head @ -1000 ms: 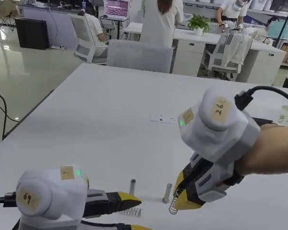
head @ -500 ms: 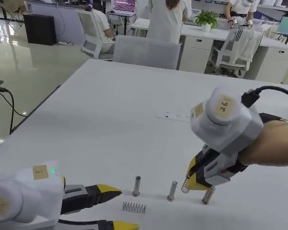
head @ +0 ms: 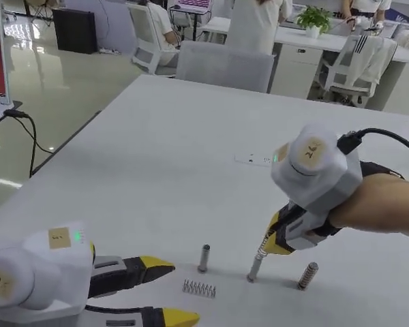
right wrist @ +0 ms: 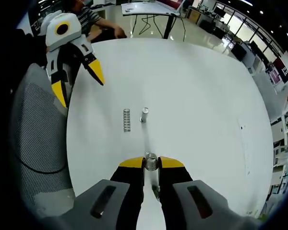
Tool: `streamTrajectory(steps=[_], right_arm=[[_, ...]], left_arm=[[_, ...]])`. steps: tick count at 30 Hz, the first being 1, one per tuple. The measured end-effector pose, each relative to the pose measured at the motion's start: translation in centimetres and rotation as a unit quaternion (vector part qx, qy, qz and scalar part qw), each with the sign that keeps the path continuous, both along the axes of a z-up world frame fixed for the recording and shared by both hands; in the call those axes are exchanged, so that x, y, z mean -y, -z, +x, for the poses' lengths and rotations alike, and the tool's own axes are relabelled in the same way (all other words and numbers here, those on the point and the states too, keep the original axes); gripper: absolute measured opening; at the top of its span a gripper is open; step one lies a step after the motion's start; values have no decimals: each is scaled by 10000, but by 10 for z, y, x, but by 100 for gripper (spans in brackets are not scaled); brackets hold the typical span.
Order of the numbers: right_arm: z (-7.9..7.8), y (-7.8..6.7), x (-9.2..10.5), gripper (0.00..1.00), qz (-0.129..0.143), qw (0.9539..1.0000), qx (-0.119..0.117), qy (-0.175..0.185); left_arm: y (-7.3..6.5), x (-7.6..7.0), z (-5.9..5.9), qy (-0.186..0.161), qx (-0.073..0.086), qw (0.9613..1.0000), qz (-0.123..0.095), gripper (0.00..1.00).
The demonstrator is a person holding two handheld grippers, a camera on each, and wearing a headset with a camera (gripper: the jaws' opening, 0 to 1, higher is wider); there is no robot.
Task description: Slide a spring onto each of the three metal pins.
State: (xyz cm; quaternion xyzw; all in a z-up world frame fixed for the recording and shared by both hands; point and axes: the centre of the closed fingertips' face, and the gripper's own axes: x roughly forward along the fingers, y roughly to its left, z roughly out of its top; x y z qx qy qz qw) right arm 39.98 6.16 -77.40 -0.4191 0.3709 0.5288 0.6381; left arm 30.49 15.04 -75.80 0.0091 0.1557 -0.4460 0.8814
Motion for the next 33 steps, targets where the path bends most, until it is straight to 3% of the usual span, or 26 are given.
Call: streamTrajectory(steps=[15, 33], right_arm=[[5, 15, -1, 8, -115, 9998, -151, -18], [7, 56, -1, 8, -301, 9989, -346, 120]], left_arm=[[3, -3, 5, -43, -54, 10000, 17, 38], [5, -4, 6, -55, -92, 9999, 23, 38]])
